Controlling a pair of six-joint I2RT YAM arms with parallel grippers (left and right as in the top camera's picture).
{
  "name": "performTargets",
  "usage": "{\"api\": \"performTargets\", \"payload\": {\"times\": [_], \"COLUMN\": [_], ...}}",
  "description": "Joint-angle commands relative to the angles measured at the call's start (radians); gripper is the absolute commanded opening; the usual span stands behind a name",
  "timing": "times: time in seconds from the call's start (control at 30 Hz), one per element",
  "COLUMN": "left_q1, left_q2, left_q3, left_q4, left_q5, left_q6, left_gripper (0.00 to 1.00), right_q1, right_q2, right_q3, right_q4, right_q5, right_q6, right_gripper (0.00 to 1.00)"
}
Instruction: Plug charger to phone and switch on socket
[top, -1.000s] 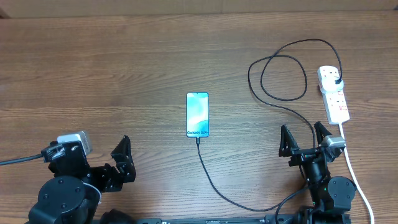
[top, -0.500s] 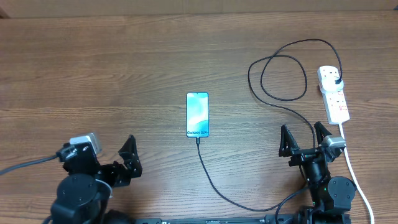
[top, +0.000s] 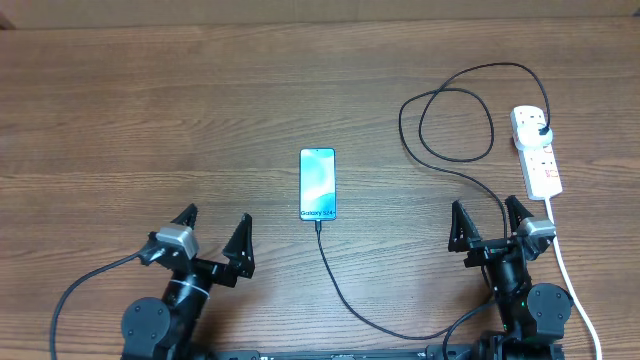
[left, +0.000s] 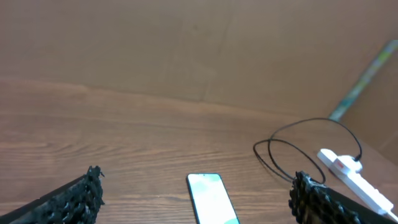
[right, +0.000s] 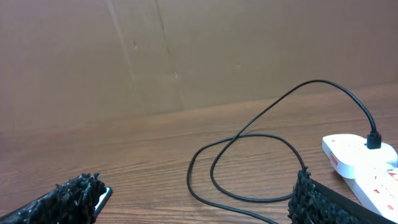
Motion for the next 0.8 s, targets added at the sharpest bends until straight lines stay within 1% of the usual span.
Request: {"api": "performTargets", "payload": {"times": [0.0,0.2,0.37,0.47,0.67,0.77], "left_q1": [0.007,0.027,0.034,0.034,0.034,0.034], "left_q2": [-0.044,-0.079,-0.079,-0.079,-0.079,-0.079], "left_q3": [-0.074,-0.183,-0.245,-0.266,-0.266,-0.266], "left_q4": [0.056,0.193,0.214,0.205,0.174,0.173], "left_q5": [0.020,0.013,-0.057,-0.058,-0.051,-0.059], "left_q6": [0.034,0.034,0.048,0.112,0.280,0.319], "left_gripper": [1.00,1.00,1.00,1.00,0.99,0.99], "right_q1": [-0.006,-0.006,-0.006,-0.006,-0.006,-0.006], "right_q2": [-0.010,-0.010,-0.010,-0.010,-0.010,-0.010], "right_q3": [-0.011,-0.011,-0.011,-0.011,-0.011,-0.011], "right_q4": [0.006,0.006,0.006,0.006,0.006,0.006], "right_q5": [-0.001,-0.001,-0.001,-0.001,-0.001,-0.001], "right_q6": [0.003,0.003,0.003,0.003,0.003,0.003], "right_gripper": [1.00,1.00,1.00,1.00,1.00,1.00]}}
